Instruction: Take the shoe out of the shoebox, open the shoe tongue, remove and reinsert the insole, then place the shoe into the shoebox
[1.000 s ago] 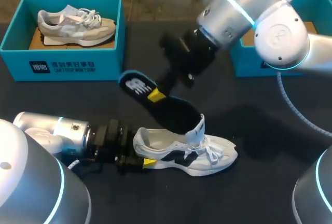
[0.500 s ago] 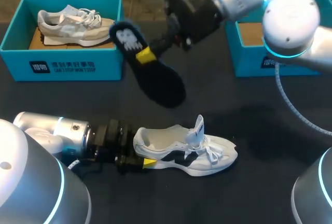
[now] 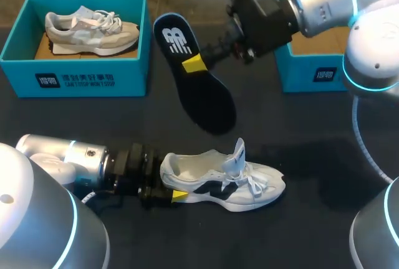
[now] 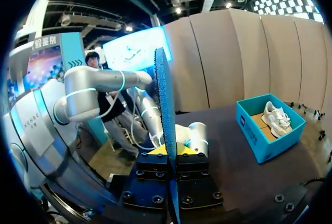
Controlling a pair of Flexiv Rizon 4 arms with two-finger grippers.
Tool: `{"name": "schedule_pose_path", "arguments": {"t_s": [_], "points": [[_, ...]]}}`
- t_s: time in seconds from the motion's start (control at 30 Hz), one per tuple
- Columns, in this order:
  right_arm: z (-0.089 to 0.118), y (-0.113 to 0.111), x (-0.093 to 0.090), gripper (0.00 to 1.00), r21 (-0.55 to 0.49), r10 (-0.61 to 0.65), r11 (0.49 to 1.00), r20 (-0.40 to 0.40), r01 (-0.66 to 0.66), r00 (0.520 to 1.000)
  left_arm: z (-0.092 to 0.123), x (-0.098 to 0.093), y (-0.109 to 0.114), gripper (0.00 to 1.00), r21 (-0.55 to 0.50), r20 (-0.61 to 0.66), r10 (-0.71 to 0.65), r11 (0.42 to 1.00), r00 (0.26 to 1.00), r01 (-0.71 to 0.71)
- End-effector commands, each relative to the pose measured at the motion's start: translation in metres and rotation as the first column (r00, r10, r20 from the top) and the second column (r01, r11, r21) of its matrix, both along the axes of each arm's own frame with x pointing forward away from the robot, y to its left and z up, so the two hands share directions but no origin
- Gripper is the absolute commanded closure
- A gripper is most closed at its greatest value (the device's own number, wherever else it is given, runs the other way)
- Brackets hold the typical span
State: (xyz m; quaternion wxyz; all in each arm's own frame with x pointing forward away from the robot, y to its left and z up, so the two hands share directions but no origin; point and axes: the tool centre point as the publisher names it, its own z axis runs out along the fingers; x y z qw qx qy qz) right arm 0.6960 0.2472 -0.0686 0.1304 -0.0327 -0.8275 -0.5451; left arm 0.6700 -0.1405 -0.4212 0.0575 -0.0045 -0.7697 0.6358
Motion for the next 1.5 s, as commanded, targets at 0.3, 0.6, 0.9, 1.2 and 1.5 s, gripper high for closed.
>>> {"name": "schedule_pose_path", "arguments": {"t_s": [0.3,0.6,0.9,1.2,1.5], "points": [[0.089,-0.05,-0.033,1.0,0.112,-0.18,0.977,-0.012,0.181,0.984,-0.003,0.001,-0.001,1.0,0.0,0.0,0.001,1.0,1.0,-0.001],[0.095,-0.053,-0.037,1.0,0.103,-0.197,0.975,-0.022,0.198,0.98,-0.003,0.001,-0.001,1.0,0.0,0.0,0.001,1.0,1.0,-0.001],[0.11,-0.065,-0.045,1.0,0.157,-0.186,0.969,-0.034,0.189,0.982,-0.003,0.001,-0.001,1.0,0.0,0.0,0.001,1.0,1.0,-0.001],[0.136,-0.079,-0.063,1.0,0.195,-0.132,0.971,-0.049,0.139,0.99,-0.003,0.001,-0.001,1.0,0.0,0.0,0.001,1.0,1.0,-0.001],[0.134,-0.084,-0.064,1.0,0.217,-0.14,0.965,-0.064,0.15,0.988,-0.003,0.001,-0.001,1.0,0.0,0.0,0.001,1.0,1.0,-0.001]]}}
